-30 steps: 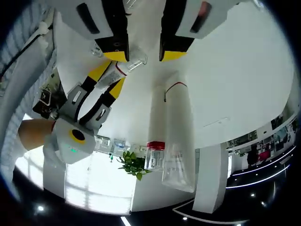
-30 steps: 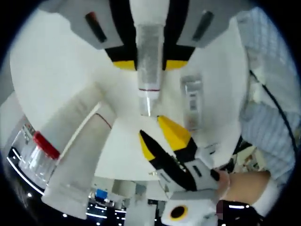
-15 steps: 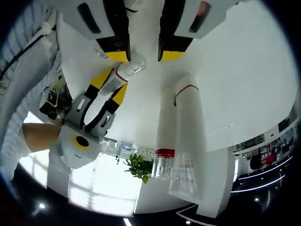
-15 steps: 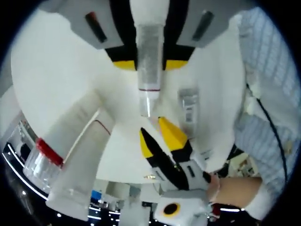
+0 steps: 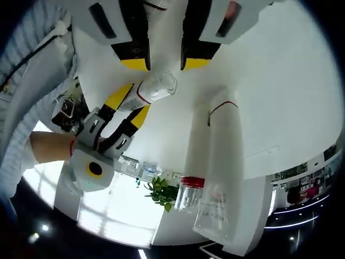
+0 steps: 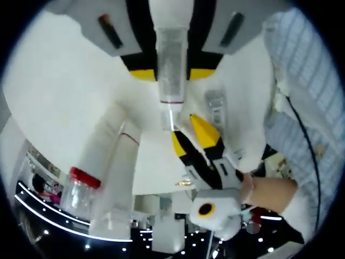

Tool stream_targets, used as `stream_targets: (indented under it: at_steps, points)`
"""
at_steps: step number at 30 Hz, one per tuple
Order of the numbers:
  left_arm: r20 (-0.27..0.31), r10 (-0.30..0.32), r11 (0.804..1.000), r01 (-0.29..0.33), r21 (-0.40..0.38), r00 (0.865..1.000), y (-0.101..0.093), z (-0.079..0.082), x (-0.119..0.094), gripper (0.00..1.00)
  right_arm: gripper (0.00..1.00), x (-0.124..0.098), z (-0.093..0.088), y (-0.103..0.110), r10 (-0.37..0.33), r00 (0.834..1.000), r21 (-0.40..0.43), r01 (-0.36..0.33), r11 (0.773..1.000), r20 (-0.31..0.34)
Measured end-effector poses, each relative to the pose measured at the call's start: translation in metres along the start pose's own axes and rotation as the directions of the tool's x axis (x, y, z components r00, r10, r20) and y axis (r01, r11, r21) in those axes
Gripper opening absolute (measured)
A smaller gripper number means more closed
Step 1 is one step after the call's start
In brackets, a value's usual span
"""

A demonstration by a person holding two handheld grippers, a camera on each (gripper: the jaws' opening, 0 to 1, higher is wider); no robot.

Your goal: Arrange the skincare products in the storage area until every visible bottle or jar stands upright without overlapping.

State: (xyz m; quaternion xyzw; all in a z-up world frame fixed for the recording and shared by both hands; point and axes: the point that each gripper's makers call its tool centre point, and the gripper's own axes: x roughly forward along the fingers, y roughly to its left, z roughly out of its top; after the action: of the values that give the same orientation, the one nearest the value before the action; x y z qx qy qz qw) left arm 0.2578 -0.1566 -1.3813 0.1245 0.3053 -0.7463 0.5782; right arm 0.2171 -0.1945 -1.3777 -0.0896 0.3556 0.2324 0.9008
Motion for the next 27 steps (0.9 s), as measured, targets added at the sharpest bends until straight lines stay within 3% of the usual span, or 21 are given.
stream_targets:
  at_steps: [4,6,15,21,27]
  points:
    - [0.024,-0.021,1.0,0.021,-0.015,0.999,-0.004,0.008,0.001,0.21,0.18,-0.002,0.012,0.002,0.014,0.998,0.015,-0.015,1.0,0.065]
    - [0.066,-0.046,0.998,0.048,-0.034,0.997,-0.01,0.018,-0.001,0.21,0.19,-0.001,0.013,0.003,0.015,0.998,0.009,-0.015,1.0,0.068]
    - [0.122,-0.043,0.998,0.048,-0.04,0.992,-0.01,0.03,-0.016,0.21,0.19,0.001,0.022,0.002,0.007,0.994,-0.003,-0.007,1.0,0.108]
    - [0.183,-0.058,0.997,0.065,-0.029,0.981,-0.02,0.045,-0.024,0.21,0.19,0.003,0.025,0.001,0.005,0.993,-0.019,-0.002,1.0,0.119]
    - [0.207,-0.053,0.998,0.048,0.028,0.977,-0.029,0.057,-0.029,0.21,0.19,0.005,0.035,0.002,0.007,0.987,-0.017,-0.004,1.0,0.159]
